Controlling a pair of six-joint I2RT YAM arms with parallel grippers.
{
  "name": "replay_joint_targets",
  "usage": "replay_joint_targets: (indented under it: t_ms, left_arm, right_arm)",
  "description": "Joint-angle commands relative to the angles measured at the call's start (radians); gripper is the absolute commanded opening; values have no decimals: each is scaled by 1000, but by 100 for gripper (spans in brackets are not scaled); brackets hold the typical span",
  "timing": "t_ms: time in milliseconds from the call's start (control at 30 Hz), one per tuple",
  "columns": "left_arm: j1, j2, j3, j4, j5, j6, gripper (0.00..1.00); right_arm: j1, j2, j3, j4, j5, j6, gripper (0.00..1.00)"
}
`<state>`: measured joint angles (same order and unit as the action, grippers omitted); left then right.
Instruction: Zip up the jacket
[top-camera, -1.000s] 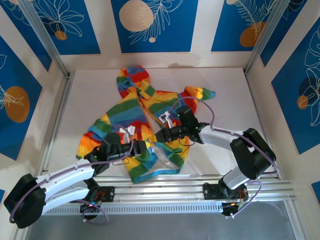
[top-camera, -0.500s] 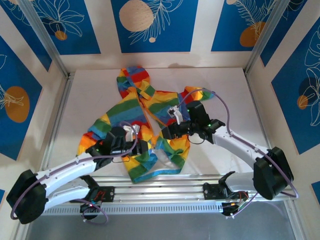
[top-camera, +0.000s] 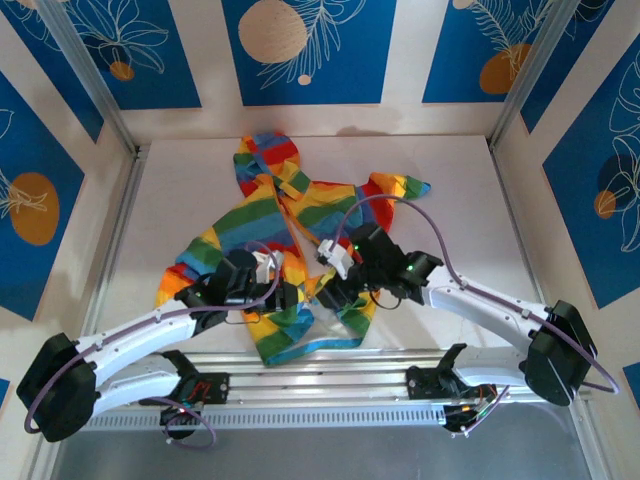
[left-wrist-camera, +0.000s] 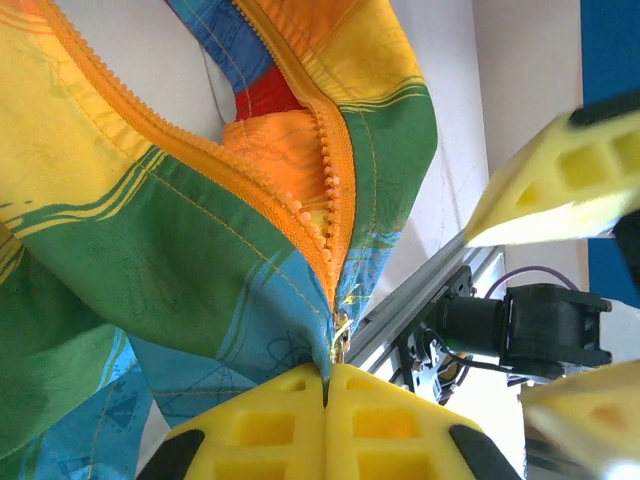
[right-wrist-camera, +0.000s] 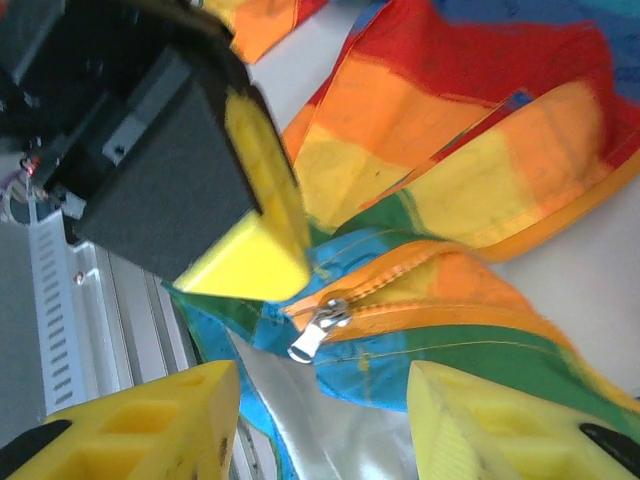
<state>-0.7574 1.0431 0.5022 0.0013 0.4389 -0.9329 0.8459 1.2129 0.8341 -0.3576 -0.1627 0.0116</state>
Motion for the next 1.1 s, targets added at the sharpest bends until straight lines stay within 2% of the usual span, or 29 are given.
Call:
replay_joint_targets:
  t_ms: [0, 133, 267, 800, 867, 1067]
  left_arm:
    - [0, -6, 27, -24, 30, 4, 0]
    - [0, -15, 31, -27, 29, -4, 0]
    - [1, -25, 30, -24, 28, -15, 0]
    - [0, -61, 16, -35, 9, -26, 0]
    - [-1, -60, 15, -34, 10, -28, 0]
    - [1, -58, 19, -43, 15, -21, 0]
  right_arm:
    - [64, 3, -31, -13, 101, -33, 48]
    - [117, 23, -41, 2, 188, -76, 49]
    - [134, 61, -22, 5, 217, -113, 49]
    - [140, 156, 40, 58, 187, -173, 49]
    - [141, 158, 39, 64, 187, -170, 46]
    - [143, 154, 33, 68, 205, -175, 25]
